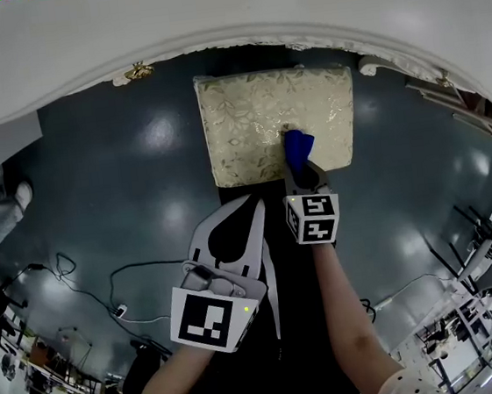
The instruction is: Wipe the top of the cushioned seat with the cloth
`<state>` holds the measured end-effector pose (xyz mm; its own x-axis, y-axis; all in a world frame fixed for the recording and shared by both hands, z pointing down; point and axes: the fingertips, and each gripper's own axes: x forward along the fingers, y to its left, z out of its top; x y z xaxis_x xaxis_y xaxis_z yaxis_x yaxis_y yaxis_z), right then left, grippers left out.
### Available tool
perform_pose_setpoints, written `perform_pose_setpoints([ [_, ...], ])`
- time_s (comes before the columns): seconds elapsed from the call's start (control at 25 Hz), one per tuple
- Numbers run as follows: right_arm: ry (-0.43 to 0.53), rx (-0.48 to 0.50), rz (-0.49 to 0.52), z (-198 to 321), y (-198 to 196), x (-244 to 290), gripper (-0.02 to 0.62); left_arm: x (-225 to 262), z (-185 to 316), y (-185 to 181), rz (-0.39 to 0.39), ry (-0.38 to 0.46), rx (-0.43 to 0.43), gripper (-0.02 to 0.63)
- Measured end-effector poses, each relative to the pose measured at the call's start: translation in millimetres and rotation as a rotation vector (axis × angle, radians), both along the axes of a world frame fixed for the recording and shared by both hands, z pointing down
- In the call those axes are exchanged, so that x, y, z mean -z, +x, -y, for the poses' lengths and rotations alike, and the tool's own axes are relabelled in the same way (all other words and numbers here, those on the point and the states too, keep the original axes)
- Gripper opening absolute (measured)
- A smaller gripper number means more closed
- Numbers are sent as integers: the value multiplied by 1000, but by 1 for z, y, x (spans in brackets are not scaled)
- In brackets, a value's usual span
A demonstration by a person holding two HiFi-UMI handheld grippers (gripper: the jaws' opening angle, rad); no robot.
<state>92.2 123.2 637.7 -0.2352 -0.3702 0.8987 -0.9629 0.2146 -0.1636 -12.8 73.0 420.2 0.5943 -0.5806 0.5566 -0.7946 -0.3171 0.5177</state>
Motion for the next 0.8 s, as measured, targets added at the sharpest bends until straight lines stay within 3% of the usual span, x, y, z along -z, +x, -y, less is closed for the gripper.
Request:
perform_pose_setpoints([
  [0.8,-8,30,29,-3,-29,2,63,1,-3,-12,-2,2,19,-2],
])
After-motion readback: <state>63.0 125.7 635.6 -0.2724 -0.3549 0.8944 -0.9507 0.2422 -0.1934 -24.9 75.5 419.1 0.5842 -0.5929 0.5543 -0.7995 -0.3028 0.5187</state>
